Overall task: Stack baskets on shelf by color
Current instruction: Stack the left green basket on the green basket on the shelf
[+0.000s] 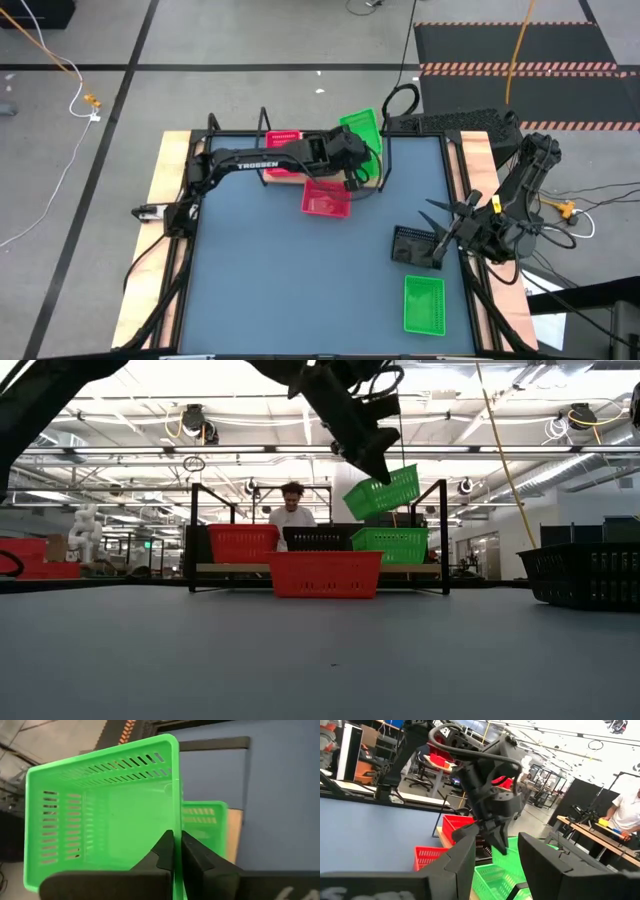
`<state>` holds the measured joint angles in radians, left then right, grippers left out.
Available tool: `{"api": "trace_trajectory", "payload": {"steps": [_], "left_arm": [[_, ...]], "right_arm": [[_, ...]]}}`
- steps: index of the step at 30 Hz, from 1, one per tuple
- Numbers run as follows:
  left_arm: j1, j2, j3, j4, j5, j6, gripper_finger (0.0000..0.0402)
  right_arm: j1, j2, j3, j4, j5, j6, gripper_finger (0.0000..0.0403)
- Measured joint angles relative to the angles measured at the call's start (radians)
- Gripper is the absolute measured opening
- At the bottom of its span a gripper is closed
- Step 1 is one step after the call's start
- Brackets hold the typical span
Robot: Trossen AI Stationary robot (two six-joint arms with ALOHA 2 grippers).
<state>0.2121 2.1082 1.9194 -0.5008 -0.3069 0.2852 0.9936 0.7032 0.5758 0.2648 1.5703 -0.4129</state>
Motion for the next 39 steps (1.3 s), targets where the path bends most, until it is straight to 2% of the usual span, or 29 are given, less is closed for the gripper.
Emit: {"api": "trace_trajectory", "payload": {"steps": [4,12,21,30,39], "left_arm": [[-0.011,0.0,0.0,-0.024,0.007,0.001,0.0007],[-0.011,0.0,0.0,-0.05,0.027,-0.032,0.0037],[-0.014,0.023,0.002,-0.051,0.03,-0.052,0.0008],[-0.02,0.035,0.001,-0.089,0.031,-0.052,0.0082],[-0.029,0.034,0.001,-0.078,0.031,-0.059,0.0112]], "right_arm": [[0.0,-0.004,0.0,0.002,0.0,0.0,0.0141],[0.0,-0.008,0.0,0.023,0.0,-0.022,0.0141],[0.0,-0.034,0.0,0.055,0.0,-0.079,0.0141],[0.0,-0.038,0.0,0.098,0.0,-0.147,0.0141],[0.0,-0.038,0.0,0.12,-0.001,-0.161,0.0141]]}}
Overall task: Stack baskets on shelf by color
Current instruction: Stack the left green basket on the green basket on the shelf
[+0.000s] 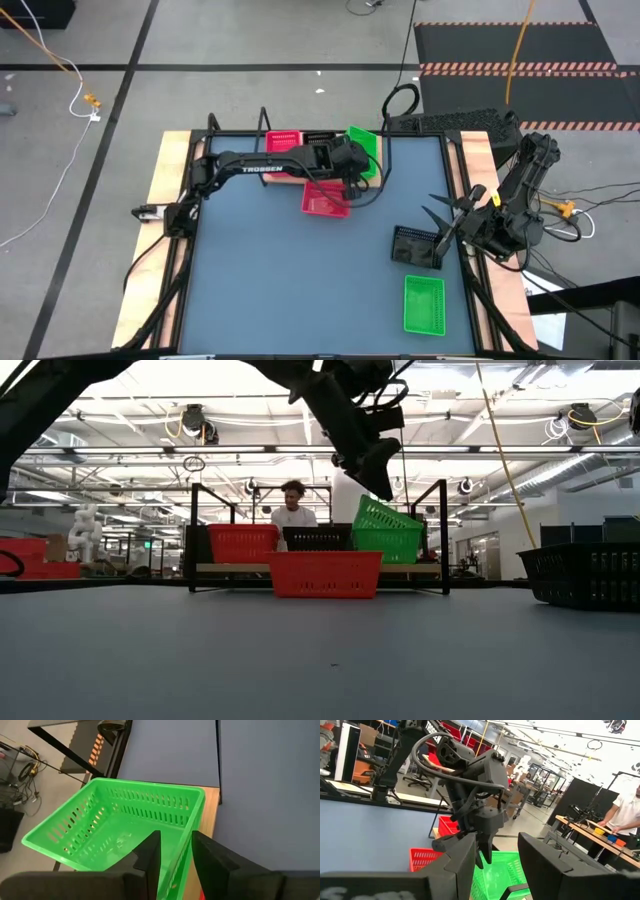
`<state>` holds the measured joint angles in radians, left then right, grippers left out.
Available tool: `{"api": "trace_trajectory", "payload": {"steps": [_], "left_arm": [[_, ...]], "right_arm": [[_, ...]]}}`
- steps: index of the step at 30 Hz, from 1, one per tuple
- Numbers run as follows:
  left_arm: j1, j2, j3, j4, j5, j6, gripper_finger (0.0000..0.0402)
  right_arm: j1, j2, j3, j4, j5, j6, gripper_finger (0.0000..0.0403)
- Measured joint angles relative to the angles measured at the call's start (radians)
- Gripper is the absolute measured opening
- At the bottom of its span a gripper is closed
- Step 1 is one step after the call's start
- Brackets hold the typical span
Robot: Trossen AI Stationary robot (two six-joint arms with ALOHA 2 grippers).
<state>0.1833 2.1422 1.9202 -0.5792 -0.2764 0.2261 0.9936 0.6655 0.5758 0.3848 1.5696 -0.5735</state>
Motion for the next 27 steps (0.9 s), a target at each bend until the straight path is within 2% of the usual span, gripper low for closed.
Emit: {"api": "trace_trajectory", "payload": {"steps": [6,15,21,27], "left_arm": [[-0.011,0.0,0.0,0.001,-0.001,0.037,0.0107],[-0.012,0.0,0.0,-0.01,0.0,0.24,0.0099],[0.025,0.0,0.0,-0.03,0.1,0.24,0.009],[0.037,0.0,0.0,-0.045,0.111,0.223,0.009]], "right_arm": [[0.0,0.0,0.0,0.0,0.0,0.0,0.0141],[0.0,0.0,0.0,0.0,-0.001,-0.016,0.0141],[0.0,0.0,0.0,0.008,-0.001,-0.019,0.0141],[0.0,0.0,0.0,0.008,-0.001,-0.019,0.0141]]}}
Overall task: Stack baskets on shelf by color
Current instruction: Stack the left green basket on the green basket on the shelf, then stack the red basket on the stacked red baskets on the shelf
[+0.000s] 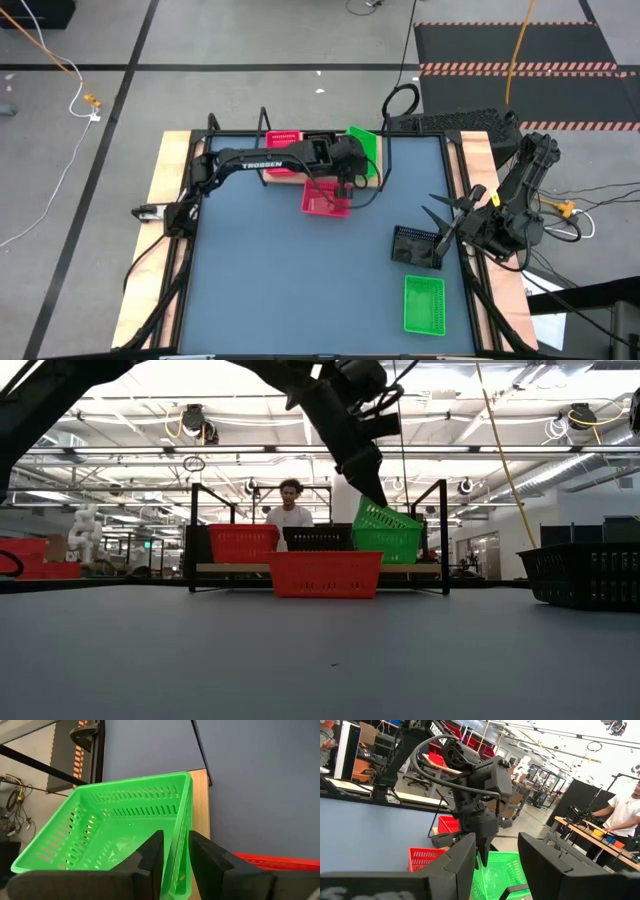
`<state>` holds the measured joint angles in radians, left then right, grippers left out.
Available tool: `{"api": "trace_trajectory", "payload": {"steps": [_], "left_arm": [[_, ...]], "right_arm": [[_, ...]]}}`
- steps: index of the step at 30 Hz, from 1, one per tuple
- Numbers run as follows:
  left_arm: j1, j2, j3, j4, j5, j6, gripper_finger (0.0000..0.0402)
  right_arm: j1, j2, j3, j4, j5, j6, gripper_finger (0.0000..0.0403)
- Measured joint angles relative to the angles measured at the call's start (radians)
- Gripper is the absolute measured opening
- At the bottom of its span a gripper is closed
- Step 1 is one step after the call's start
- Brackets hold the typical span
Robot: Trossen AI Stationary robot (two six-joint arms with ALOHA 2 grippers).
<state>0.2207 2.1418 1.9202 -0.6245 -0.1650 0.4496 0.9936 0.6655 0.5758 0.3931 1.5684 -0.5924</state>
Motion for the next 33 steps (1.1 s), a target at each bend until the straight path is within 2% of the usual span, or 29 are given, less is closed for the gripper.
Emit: {"api": "trace_trajectory", "payload": {"steps": [14,17,23,29,33], "left_arm": [[0.008,0.036,-0.001,-0.01,-0.002,0.025,0.0089],[0.007,0.036,-0.001,0.004,-0.003,0.031,0.0072],[0.006,0.036,-0.001,0.078,0.008,-0.008,0.0006],[0.005,0.036,-0.001,0.15,0.032,-0.039,0.0017],[0.005,0.036,-0.001,0.144,0.032,-0.088,0.0006]], "right_arm": [[0.0,0.0,0.0,0.0,0.0,-0.02,0.0141],[0.0,0.0,0.0,0.0,0.0,-0.024,0.0141],[-0.008,-0.006,0.0,0.0,0.0,-0.03,0.0141],[-0.034,-0.006,0.0,0.0,0.0,-0.03,0.0141],[-0.039,-0.006,0.0,-0.001,0.0,-0.03,0.0141]]}}
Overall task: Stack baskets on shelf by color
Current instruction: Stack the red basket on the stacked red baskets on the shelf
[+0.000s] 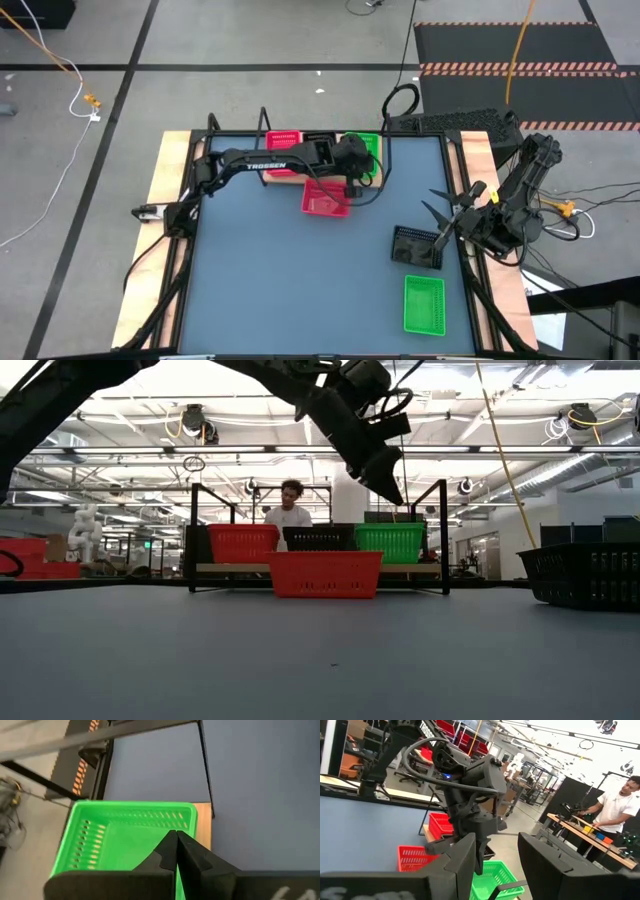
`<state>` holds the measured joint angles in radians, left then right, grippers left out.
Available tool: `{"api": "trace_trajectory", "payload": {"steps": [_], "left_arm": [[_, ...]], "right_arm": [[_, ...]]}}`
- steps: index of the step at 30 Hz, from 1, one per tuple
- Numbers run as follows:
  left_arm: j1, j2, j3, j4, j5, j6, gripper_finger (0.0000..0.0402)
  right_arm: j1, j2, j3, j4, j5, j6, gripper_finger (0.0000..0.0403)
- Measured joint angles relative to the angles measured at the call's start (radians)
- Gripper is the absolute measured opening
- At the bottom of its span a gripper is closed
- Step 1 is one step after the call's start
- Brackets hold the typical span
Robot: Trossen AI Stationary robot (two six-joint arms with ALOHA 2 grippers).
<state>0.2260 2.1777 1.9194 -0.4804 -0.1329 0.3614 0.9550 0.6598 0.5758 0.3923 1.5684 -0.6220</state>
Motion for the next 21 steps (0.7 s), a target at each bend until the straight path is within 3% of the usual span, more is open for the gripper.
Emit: {"api": "trace_trajectory", "payload": {"steps": [3,9,14,21], "left_arm": [[-0.005,0.0,0.0,-0.058,-0.008,-0.061,0.0004],[-0.054,-0.015,0.0,-0.332,-0.108,-0.13,0.0005],[-0.116,-0.019,0.0,-0.314,-0.135,-0.239,0.0007],[-0.232,-0.022,0.001,-0.245,-0.224,-0.27,0.0009]], "right_arm": [[0.0,0.0,0.0,-0.001,0.0,0.003,0.0141],[0.0,0.002,0.0,-0.052,-0.002,0.032,0.0141],[0.0,0.002,0.0,-0.068,-0.003,0.06,0.0141],[0.0,0.002,0.0,-0.062,-0.003,0.098,0.0141]]}}
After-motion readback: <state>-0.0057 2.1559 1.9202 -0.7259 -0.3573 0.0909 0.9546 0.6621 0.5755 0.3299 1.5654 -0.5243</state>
